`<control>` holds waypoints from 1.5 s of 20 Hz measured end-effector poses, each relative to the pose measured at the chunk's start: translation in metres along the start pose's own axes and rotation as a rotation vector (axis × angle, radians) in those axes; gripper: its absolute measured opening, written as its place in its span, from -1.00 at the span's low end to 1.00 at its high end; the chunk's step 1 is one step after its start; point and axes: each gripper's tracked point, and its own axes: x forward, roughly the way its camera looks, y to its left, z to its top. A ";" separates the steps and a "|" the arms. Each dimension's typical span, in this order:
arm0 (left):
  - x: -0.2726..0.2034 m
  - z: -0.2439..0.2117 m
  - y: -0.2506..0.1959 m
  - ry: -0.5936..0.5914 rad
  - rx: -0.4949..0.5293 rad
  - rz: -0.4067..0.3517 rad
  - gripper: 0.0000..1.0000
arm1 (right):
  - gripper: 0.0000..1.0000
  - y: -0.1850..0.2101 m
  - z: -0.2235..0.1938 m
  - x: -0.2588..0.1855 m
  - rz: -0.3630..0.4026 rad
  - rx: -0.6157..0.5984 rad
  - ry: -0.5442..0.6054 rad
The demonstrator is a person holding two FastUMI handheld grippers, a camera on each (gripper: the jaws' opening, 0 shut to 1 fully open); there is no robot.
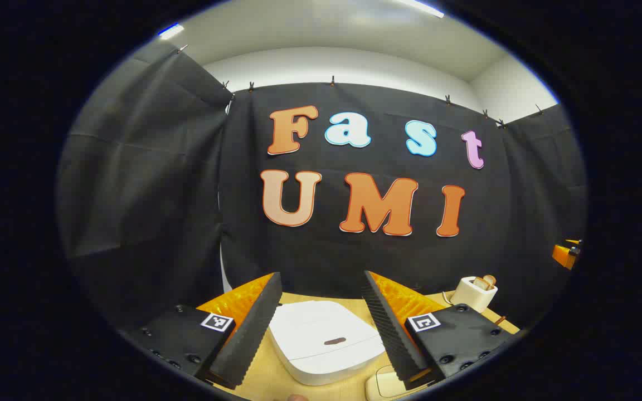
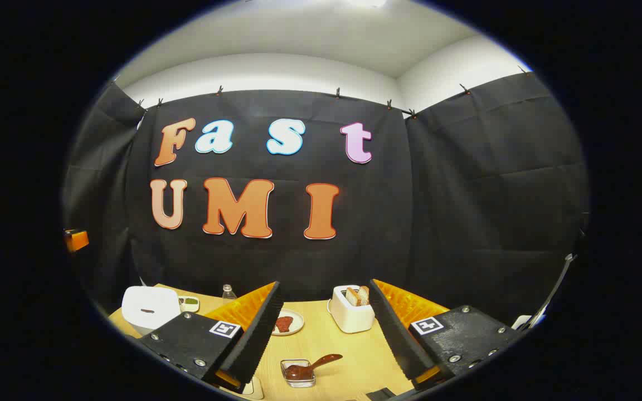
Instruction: Close the left gripper, press the button to open the rice cooker; take a wooden spoon from the chopstick holder with the right hand, scoop a spoonful of rice and pour it into the rice cooker, then put the wooden spoon back into the chopstick holder.
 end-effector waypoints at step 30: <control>-0.037 0.018 0.013 -0.061 0.007 0.059 -0.14 | 0.92 -0.016 0.012 -0.028 0.031 0.032 0.005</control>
